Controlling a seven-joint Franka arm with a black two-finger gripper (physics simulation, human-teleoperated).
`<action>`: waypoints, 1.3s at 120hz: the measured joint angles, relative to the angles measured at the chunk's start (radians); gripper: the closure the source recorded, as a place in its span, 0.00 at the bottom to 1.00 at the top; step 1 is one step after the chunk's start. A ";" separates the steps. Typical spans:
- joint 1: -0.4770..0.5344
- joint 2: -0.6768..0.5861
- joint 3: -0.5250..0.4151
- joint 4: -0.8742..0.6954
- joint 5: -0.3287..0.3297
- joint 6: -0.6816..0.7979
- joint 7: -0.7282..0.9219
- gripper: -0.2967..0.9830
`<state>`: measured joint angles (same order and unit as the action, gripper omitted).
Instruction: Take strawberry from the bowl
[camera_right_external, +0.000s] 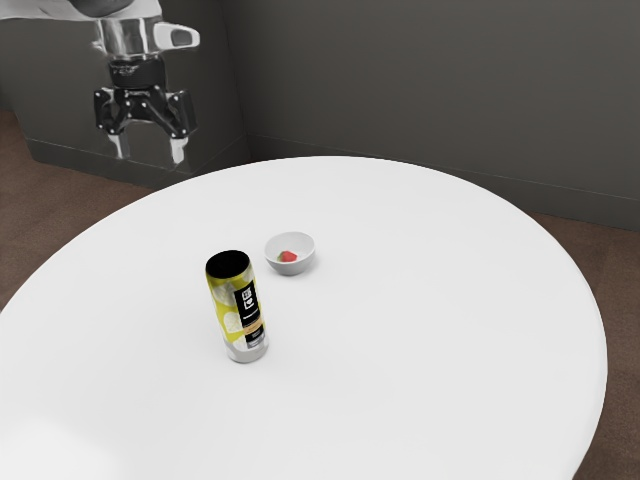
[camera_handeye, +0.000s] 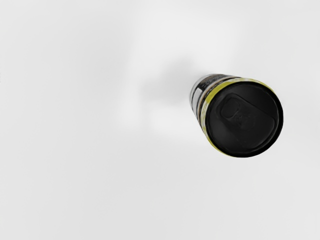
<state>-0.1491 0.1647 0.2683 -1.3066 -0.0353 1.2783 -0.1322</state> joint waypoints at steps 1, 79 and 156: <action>0.000 0.000 0.000 0.000 0.000 0.008 -0.002 0.23; 0.068 0.513 0.003 0.209 -0.300 0.649 -0.275 0.23; 0.047 0.741 0.030 0.298 -0.335 0.703 -0.656 0.42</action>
<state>-0.1020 0.9059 0.2980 -1.0090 -0.3706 1.9809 -0.7882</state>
